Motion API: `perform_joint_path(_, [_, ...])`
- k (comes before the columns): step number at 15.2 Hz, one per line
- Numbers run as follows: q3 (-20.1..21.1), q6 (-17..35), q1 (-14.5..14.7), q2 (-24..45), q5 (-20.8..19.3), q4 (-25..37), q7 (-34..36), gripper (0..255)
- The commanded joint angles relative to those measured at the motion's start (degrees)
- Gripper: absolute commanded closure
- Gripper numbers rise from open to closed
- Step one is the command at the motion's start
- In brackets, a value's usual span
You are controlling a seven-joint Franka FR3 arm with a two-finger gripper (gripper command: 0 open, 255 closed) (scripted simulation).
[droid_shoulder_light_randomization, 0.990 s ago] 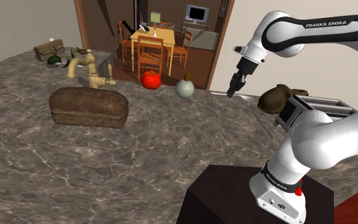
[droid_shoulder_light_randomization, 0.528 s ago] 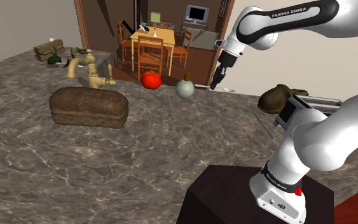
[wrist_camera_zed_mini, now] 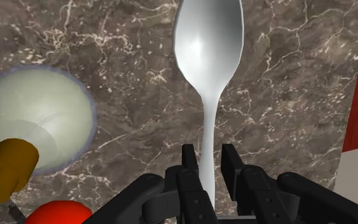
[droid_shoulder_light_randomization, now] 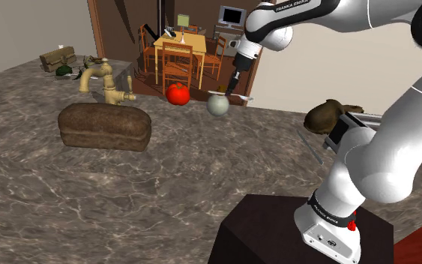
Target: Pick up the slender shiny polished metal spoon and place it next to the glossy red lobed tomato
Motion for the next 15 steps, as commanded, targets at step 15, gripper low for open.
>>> perform_joint_path(15, [0.4, 0.1, -0.4, 21.6, 12.6, 17.2, -5.5, 255])
